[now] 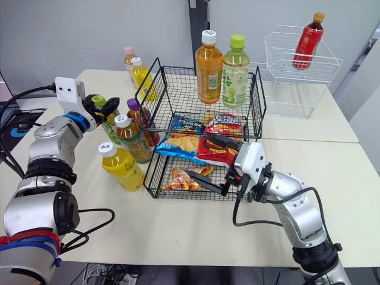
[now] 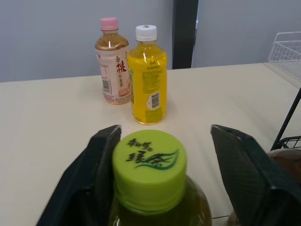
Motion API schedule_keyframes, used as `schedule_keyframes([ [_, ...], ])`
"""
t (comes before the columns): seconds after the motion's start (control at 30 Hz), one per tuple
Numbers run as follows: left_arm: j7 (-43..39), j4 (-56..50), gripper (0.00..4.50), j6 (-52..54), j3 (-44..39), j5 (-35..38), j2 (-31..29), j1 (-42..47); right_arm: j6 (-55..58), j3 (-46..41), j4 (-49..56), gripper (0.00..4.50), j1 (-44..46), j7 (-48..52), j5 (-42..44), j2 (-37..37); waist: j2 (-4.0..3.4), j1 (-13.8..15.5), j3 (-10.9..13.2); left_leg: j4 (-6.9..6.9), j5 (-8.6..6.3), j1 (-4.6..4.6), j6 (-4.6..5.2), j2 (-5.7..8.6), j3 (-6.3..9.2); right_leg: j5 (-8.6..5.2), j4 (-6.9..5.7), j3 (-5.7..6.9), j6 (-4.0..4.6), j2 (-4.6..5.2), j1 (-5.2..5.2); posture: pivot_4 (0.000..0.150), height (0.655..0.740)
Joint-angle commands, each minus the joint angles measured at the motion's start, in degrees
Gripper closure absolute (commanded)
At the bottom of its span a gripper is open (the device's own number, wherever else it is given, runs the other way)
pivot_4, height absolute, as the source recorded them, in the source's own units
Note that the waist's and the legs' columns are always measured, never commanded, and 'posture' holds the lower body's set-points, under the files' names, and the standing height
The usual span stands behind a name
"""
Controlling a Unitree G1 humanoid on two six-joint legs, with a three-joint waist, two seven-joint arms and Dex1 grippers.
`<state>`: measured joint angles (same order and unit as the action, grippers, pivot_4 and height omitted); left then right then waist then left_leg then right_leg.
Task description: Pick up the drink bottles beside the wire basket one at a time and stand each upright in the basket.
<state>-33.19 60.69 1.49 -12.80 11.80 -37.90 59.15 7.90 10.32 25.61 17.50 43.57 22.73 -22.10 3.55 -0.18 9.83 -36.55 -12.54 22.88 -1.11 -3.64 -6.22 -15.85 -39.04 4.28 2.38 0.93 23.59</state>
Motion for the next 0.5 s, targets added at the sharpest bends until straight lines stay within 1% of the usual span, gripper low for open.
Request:
schedule_keyframes([
  [0.03,0.7,-0.4,2.59,-1.7,-0.9,-0.3,-0.5,1.2,-0.6,-1.3,2.3,0.00,0.3,-0.2,0.4,-0.2,0.00,0.0,0.0,-0.01,0.00,0.00,0.00,0.00,0.00,0.00,0.00,0.00,0.00,0.00,0.00,0.150,0.7400],
  [0.1,0.8,-0.3,3.14,-1.7,-1.3,-0.1,-0.7,1.1,-0.7,-1.2,2.2,0.00,0.3,-0.1,0.4,-0.2,0.00,0.0,0.0,-0.04,0.00,0.01,0.00,0.00,0.00,0.00,-0.01,0.00,0.00,0.00,0.00,0.150,0.7400],
  [0.23,1.0,-1.3,3.15,-1.8,-2.2,0.0,-1.9,0.6,-1.7,-1.3,1.8,0.00,0.4,-0.1,-0.4,-0.2,0.00,0.0,0.0,-0.09,0.00,0.04,0.00,0.00,0.01,0.00,-0.01,0.00,0.00,0.00,0.00,0.150,0.7400],
  [0.33,-0.5,-4.3,3.15,-0.9,-4.2,1.9,-3.5,0.3,-2.2,-1.4,2.0,0.00,0.5,-0.3,-1.0,-0.2,0.01,-0.2,0.0,-0.09,0.00,0.03,0.00,-0.01,0.01,0.00,-0.01,0.01,0.00,0.00,0.00,0.150,0.7400],
  [0.4,-2.8,-8.9,3.15,1.4,-5.2,3.3,-5.4,-0.5,-2.4,-1.9,2.3,0.00,0.4,-0.5,-0.9,-0.1,0.02,-0.4,0.0,-0.08,0.00,0.04,0.00,-0.02,0.00,0.00,-0.02,0.00,0.00,0.00,0.01,0.150,0.7400],
  [0.5,-5.9,-18.6,3.15,7.3,-6.8,6.3,-8.9,-1.8,-2.3,-2.8,3.3,0.00,-0.1,-1.1,-0.2,0.0,0.31,-0.6,0.2,-0.08,0.05,0.12,-0.08,-0.03,0.02,0.01,-0.04,0.03,0.01,-0.01,0.09,0.150,0.7400],
])
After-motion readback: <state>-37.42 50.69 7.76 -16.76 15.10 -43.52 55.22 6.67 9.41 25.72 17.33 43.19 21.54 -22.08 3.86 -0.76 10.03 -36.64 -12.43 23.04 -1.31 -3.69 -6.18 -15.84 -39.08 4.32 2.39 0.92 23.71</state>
